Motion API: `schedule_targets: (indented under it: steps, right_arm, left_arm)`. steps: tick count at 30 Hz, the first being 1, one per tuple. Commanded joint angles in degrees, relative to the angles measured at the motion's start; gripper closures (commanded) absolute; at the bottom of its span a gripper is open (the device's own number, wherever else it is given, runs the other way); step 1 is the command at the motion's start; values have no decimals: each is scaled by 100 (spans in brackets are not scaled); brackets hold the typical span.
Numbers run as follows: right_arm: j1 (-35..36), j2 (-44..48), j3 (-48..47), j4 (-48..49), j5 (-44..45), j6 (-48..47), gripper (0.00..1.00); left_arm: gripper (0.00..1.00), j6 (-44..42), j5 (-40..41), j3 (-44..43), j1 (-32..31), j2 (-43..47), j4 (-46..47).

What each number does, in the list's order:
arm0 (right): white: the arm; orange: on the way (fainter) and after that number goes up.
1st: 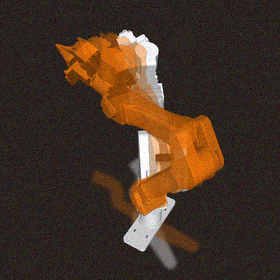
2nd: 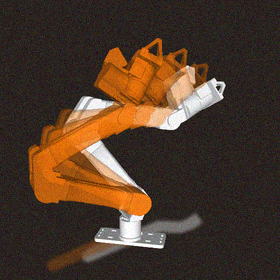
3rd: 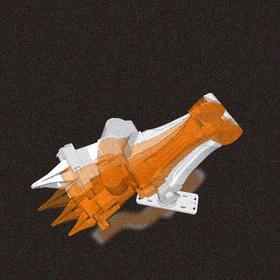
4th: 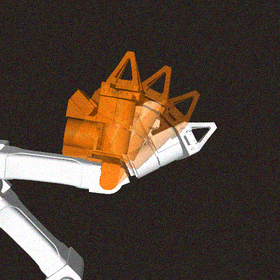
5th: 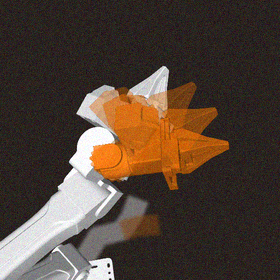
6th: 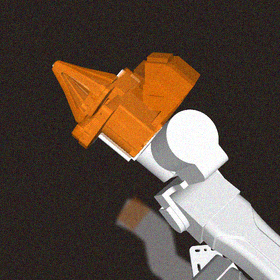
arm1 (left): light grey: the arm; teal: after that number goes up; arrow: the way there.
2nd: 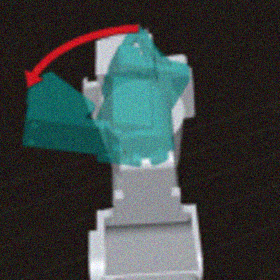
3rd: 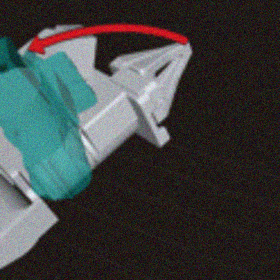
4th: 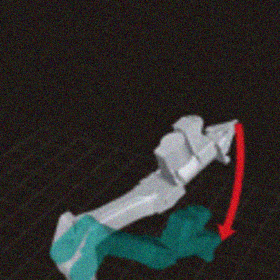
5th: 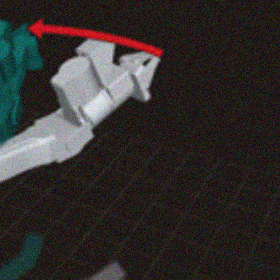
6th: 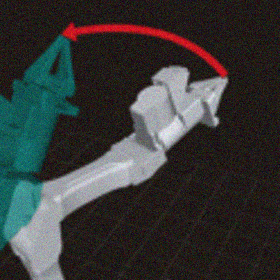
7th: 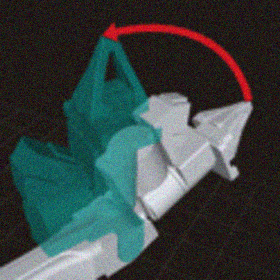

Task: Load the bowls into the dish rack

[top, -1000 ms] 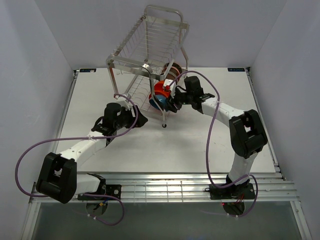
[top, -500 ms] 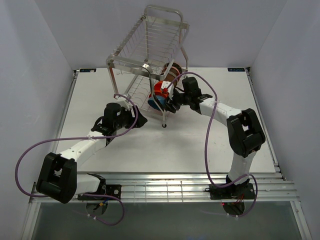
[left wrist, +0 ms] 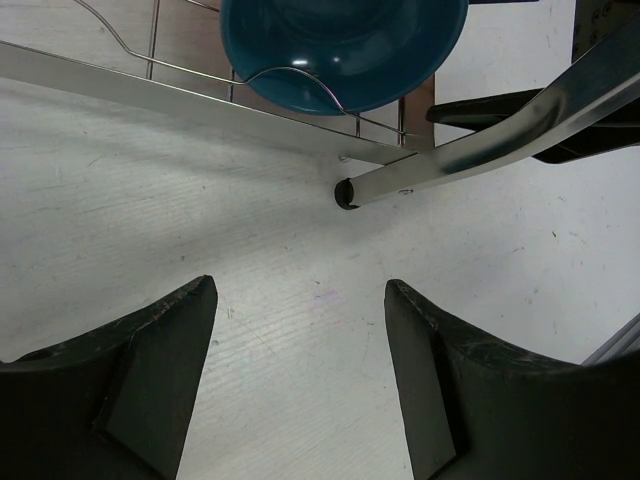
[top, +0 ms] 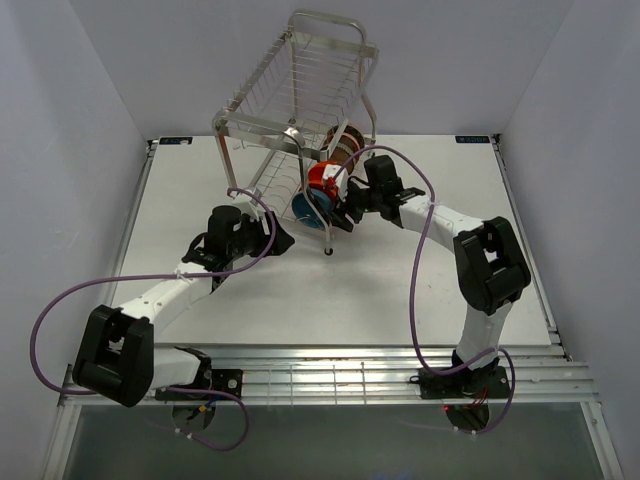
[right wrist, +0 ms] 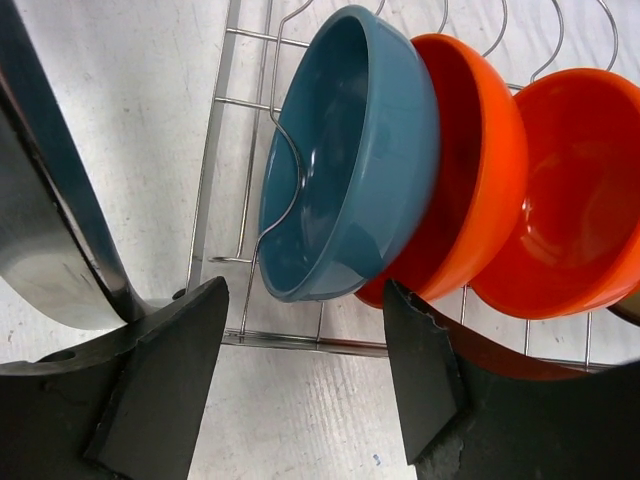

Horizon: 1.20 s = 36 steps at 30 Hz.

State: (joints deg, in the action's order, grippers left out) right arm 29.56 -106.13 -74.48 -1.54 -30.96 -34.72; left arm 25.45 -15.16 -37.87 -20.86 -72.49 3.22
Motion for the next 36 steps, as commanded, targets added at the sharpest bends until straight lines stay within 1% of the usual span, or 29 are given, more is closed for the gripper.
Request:
schedule_targets:
  steps: [1,6,15,23,24,25,27,28,29,30,31,32,33,34,35,36]
  right_arm:
    - [6,109,-199,-48,29,9,30]
    - [6,303,-76,-109,55,62,26]
    - [-65,760,232,-153,-42,158,26]
    - [-407,1050,407,-417,-103,308,26]
    - [-512,1163,425,-452,-112,386,26]
    - [-565,1234,443,-548,-121,422,25]
    - [-784,1523,548,-654,-121,562,23]
    - [-872,1638,609,-759,-121,632,21]
    - [-969,1761,662,-838,-121,694,18]
    - [-1161,2014,784,-909,-121,764,9]
    - [-1259,2147,847,-996,-112,826,6]
    - [-1373,2288,908,-1136,-86,844,4]
    - [-1592,2559,1030,-1190,-51,861,2]
    - [-1698,2675,1067,-1252,-33,923,9]
    - [-1812,2781,1093,-1339,19,958,10]
    - [-2031,2929,1102,-1531,46,1011,10]
  left_arm:
    - [21,-49,-75,-37,30,139,-32]
    - [21,-23,-66,-19,30,174,-24]
    - [21,-14,-66,-36,30,191,-50]
    - [21,-40,-75,-45,30,279,-190]
    - [20,-84,-110,-54,30,305,-225]
    - [17,-137,-180,-72,30,366,-295]
    - [11,-338,-259,-80,30,472,-550]
    - [2,-435,-329,-98,30,594,-760]
    - [2,-558,-452,-133,30,630,-927]
    - [2,-785,-470,-299,38,665,-1103]
    - [2,-918,-479,-413,47,666,-1305]
    - [2,-1067,-488,-562,47,596,-1759]
    - [2,-1356,-514,-912,82,509,-2007]
    - [2,-1515,-523,-1089,91,403,-2541]
    - [2,-1665,-523,-1283,109,132,-2816]
    - [2,-1997,-602,-1450,144,-1,-3053]
